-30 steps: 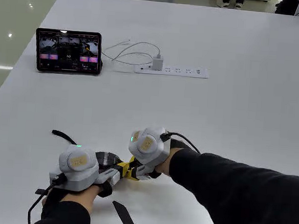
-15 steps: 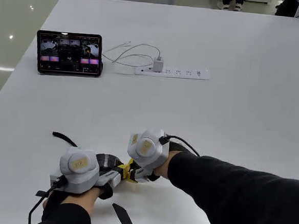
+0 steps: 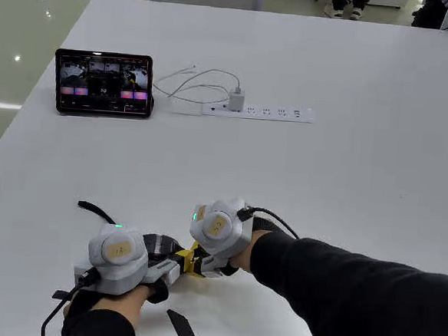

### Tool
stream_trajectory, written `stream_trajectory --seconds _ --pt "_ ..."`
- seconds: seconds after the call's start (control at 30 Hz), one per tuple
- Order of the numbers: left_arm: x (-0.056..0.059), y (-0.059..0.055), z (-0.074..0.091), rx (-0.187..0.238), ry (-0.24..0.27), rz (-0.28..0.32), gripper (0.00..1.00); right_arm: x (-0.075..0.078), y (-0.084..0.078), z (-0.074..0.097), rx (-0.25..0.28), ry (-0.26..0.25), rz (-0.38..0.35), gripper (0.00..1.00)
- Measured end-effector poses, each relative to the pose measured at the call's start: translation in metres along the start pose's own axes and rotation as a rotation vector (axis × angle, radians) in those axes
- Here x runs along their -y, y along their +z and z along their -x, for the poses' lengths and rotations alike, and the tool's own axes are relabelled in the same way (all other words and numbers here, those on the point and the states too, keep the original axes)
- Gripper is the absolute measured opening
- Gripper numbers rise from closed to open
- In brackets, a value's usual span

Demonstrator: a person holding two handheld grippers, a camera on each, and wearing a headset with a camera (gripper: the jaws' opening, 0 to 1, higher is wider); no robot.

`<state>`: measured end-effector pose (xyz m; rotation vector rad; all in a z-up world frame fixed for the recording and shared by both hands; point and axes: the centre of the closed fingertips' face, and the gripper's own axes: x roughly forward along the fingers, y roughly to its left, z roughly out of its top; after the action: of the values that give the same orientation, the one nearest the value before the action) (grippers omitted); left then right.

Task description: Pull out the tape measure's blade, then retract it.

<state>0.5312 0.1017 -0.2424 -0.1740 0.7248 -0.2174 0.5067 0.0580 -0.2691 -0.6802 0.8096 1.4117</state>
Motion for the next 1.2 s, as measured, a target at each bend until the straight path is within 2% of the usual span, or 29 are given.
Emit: stream_trajectory --seconds 0.23,0.4,0.5,0.53,0.6,0.77,0.83,0.9,0.93,1.0,1.07,1.2 --pt "0.000 0.001 0.000 0.009 0.000 -0.004 0.64 0.000 0.000 0.000 0.005 -0.001 -0.001 0.11" --pt "0.000 0.002 0.000 0.014 0.004 -0.008 0.65 0.000 0.000 0.001 -0.003 -0.022 -0.009 0.11" --pt "0.000 0.003 -0.001 0.015 -0.018 0.002 0.65 0.001 -0.001 0.002 0.019 -0.039 -0.027 0.11" --pt "0.001 0.003 0.000 0.015 -0.030 -0.015 0.65 0.002 -0.001 0.004 0.038 -0.048 -0.066 0.12" --pt "0.002 0.006 0.000 0.028 -0.039 -0.056 0.65 0.002 -0.003 0.007 0.047 -0.056 -0.067 0.13" --pt "0.003 0.017 0.005 0.046 -0.065 -0.076 0.63 0.004 -0.007 0.022 0.080 -0.088 -0.089 0.14" --pt "0.004 0.024 0.009 0.062 -0.088 -0.098 0.62 0.006 -0.014 0.030 0.086 -0.113 -0.098 0.11" --pt "0.007 0.024 0.011 0.044 -0.128 -0.110 0.63 0.009 -0.020 0.040 0.102 -0.136 -0.139 0.12" --pt "0.008 0.023 0.012 0.032 -0.143 -0.113 0.67 0.009 -0.023 0.043 0.109 -0.140 -0.163 0.13" --pt "0.004 0.024 0.014 0.036 -0.147 -0.145 0.71 0.009 -0.031 0.053 0.113 -0.158 -0.155 0.13" --pt "0.002 0.025 0.016 0.034 -0.161 -0.171 0.71 0.010 -0.039 0.062 0.115 -0.179 -0.169 0.14" --pt "-0.004 0.025 0.019 0.029 -0.190 -0.215 0.73 0.009 -0.055 0.080 0.125 -0.221 -0.244 0.19"
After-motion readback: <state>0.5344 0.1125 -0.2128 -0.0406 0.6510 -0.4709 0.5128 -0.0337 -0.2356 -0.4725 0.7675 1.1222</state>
